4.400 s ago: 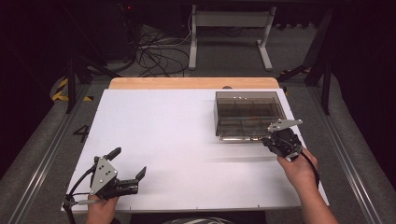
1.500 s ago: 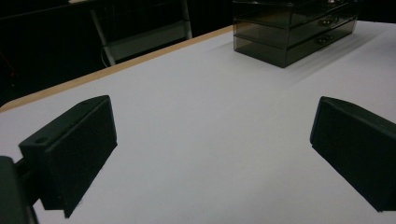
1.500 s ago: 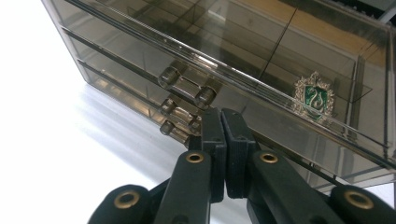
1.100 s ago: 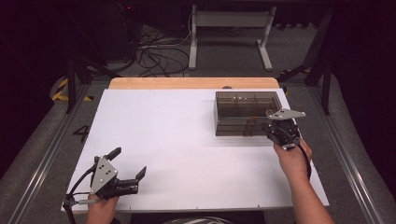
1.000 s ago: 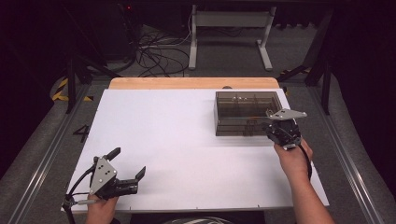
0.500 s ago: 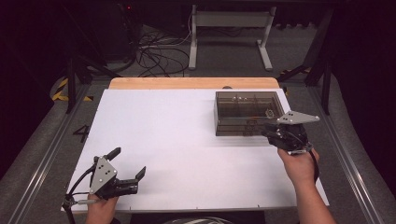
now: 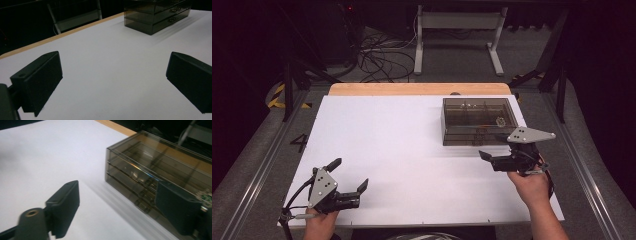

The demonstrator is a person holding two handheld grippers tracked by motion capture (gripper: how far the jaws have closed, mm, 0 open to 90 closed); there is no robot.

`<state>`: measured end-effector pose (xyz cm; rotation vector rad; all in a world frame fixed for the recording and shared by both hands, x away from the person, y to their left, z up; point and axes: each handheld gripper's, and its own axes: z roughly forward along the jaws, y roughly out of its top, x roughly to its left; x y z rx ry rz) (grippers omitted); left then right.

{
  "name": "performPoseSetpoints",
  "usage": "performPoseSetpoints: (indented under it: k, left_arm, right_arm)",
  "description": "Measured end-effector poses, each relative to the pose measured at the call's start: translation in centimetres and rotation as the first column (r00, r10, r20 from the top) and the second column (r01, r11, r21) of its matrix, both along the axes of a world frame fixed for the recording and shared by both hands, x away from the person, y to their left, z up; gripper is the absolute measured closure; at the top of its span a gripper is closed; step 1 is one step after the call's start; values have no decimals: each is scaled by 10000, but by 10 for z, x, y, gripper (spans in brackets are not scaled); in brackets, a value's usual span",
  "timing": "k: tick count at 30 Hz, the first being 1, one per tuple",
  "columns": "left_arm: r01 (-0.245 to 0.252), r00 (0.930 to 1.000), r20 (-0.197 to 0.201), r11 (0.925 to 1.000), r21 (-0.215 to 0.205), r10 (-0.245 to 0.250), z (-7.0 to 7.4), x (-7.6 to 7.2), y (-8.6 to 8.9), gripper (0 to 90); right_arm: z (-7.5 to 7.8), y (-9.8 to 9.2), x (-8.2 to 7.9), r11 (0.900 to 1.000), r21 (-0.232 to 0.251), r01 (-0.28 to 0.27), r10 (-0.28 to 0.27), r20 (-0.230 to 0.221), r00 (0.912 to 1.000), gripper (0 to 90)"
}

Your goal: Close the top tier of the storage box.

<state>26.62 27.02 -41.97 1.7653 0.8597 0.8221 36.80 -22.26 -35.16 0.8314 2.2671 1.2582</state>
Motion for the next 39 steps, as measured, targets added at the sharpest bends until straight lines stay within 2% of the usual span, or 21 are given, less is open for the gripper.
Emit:
performPoseSetpoints:
  k: [4, 8, 10, 13, 15, 19, 28, 39]
  left_arm:
    - [3, 10000, -8, 10000, 17, -3, 0, 0, 0, 13]
    - [-1, 10000, -2, 10000, 8, 1, 0, 0, 0, 13]
    - [-2, 10000, 1, 10000, 9, 2, 0, 0, 0, 13]
    - [3, 10000, 5, 10000, 21, -3, 0, -1, 0, 13]
    - [2, 10000, 8, 10000, 15, -2, 0, -1, 0, 13]
    - [-1, 10000, -4, 10000, 12, 1, 0, 0, 0, 13]
    - [21, 10000, -22, 10000, 29, -21, 0, 0, 0, 13]
    - [33, 10000, -17, 10000, 65, -33, 0, 0, 0, 13]
  right_arm:
    - [-3, 6, -4, 9982, -20, -594, 594, 9, 9982, 69]
    - [-6, 10, -9, 9955, -66, -945, 946, 125, 9954, 36]
    - [-7, 10, -11, 9947, 96, -1026, 1025, 109, 9947, 30]
    - [-13, 9, -13, 9917, 635, -1119, 1102, 299, 9935, 22]
    - [-18, 9, -14, 9891, 840, -1212, 1197, 237, 9925, 17]
    - [-25, 10, -15, 9877, 795, -1344, 1334, 179, 9909, 8]
    - [-37, 13, -22, 9748, 1217, -1872, 1825, 483, 9820, 3]
    - [-55, 16, -24, 9648, 1428, -2208, 2156, 511, 9752, 0]
